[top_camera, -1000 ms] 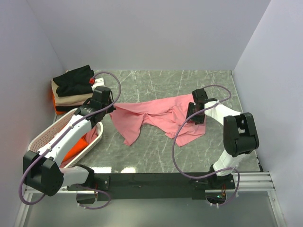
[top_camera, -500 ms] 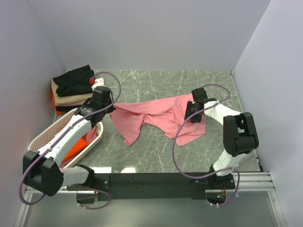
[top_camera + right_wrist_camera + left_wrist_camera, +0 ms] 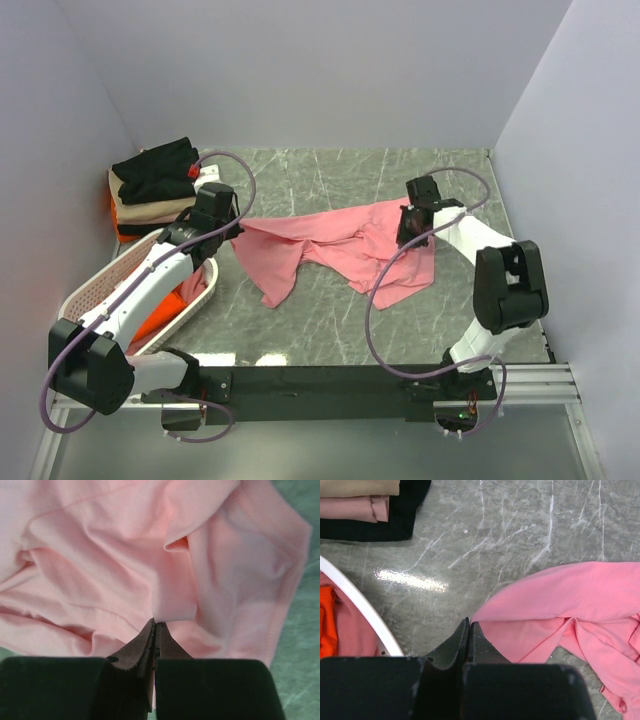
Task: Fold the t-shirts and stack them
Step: Flatten the tshirt out
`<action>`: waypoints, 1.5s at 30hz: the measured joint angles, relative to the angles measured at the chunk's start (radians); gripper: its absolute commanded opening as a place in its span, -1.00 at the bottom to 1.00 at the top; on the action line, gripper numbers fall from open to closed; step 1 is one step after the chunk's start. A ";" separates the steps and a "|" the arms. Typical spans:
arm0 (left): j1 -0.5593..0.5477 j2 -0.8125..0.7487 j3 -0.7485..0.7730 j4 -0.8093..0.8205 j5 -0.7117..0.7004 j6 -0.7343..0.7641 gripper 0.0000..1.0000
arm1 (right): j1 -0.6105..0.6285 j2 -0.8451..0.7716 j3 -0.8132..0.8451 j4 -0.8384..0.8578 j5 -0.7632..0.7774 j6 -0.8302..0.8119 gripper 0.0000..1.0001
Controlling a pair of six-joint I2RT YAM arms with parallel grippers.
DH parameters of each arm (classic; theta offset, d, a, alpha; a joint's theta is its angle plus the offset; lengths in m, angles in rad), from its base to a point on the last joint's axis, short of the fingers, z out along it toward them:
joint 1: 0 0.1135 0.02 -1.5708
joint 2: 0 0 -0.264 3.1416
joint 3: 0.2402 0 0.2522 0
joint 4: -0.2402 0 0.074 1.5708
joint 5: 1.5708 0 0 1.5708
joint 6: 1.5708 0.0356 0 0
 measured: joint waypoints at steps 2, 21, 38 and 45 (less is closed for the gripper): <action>0.001 0.000 0.002 -0.003 -0.001 0.000 -0.99 | 0.000 -0.030 0.019 -0.028 0.022 -0.004 -1.00; 0.006 -0.072 0.167 -0.061 0.010 0.070 -0.99 | 0.000 -0.414 0.235 -0.176 0.182 -0.091 -1.00; 0.006 -0.138 0.556 -0.089 0.259 0.181 -0.99 | 0.000 -0.577 0.811 -0.365 0.246 -0.140 -1.00; 0.006 -0.201 0.681 -0.114 0.359 0.181 -0.99 | 0.000 -0.591 1.077 -0.431 0.223 -0.140 -1.00</action>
